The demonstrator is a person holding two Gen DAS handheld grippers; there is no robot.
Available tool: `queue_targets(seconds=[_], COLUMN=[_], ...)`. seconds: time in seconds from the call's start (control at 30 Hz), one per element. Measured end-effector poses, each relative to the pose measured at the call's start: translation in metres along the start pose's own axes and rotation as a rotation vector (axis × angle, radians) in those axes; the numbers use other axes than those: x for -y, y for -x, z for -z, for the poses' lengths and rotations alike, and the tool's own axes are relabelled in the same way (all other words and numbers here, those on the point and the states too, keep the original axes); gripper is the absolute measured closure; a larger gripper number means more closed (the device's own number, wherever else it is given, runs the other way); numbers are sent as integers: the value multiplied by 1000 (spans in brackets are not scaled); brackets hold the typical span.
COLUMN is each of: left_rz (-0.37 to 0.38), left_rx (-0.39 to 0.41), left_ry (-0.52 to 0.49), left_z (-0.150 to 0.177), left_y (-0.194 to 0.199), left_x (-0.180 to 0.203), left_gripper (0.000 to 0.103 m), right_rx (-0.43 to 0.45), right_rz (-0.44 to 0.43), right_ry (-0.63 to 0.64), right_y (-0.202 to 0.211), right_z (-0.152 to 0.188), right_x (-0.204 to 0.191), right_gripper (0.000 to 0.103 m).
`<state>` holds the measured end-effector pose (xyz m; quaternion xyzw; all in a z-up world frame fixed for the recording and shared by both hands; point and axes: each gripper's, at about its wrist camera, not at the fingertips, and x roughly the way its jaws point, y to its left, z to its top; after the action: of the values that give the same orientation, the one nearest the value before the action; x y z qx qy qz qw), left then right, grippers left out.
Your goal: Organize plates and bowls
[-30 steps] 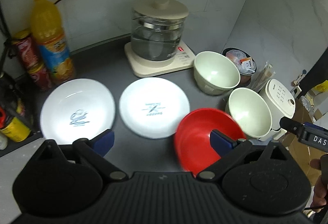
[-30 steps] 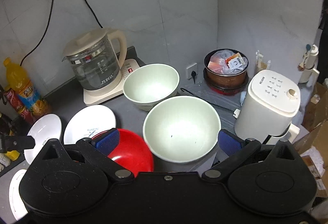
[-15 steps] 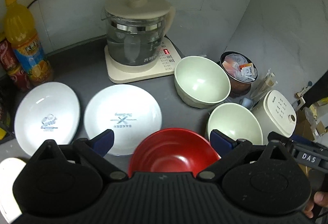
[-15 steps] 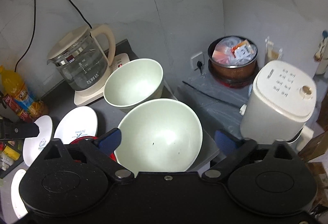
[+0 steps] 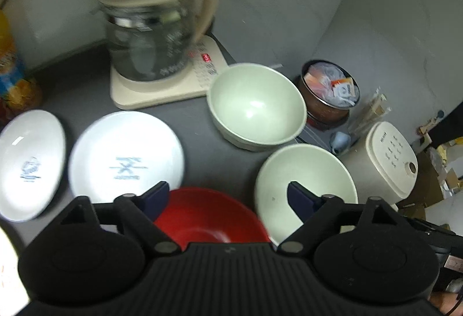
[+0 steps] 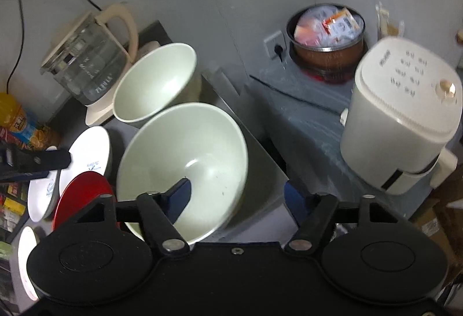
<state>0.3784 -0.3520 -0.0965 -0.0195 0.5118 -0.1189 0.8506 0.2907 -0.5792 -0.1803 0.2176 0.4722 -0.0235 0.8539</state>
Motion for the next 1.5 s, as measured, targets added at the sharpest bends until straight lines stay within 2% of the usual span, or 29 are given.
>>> queue_targets(seconds=[0.07, 0.2, 0.37, 0.47, 0.6, 0.73, 0.8, 0.97, 1.07, 1.27, 1.5], left_rz=[3, 32, 31, 30, 9, 8, 8, 22, 15, 63, 105], left_rx=[-25, -49, -89, -106, -144, -184, -197, -240, -242, -229, -157], left_ry=[-12, -21, -1, -2, 17, 46, 53, 60, 41, 46, 42], left_z=[2, 3, 0, -3, -7, -11, -12, -11, -13, -17, -31], left_y=[-12, -28, -52, -65, -83, -101, -107, -123, -126, -120, -84], left_x=[7, 19, 26, 29, 26, 23, 22, 24, 28, 27, 21], left_gripper=[30, 36, 57, 59, 63, 75, 77, 91, 93, 93, 93], right_rx=[-22, -60, -84, -105, -137, -146, -154, -142, -128, -77, -6], right_rz=[-12, -46, -85, -108, -123, -125, -126, -128, -103, -92, -96], right_ry=[-25, -68, -86, -81, -109, -123, -133, -120, -117, -119, -91], right_y=[-4, -14, -26, -35, -50, -58, -61, -61, -57, -41, -15], right_z=[0, 0, -5, -6, -7, -7, -5, -4, -3, -7, -21], right_x=[6, 15, 16, 16, 18, 19, 20, 21, 20, 15, -6], right_gripper=[45, 56, 58, 58, 73, 80, 84, 84, 85, 85, 85])
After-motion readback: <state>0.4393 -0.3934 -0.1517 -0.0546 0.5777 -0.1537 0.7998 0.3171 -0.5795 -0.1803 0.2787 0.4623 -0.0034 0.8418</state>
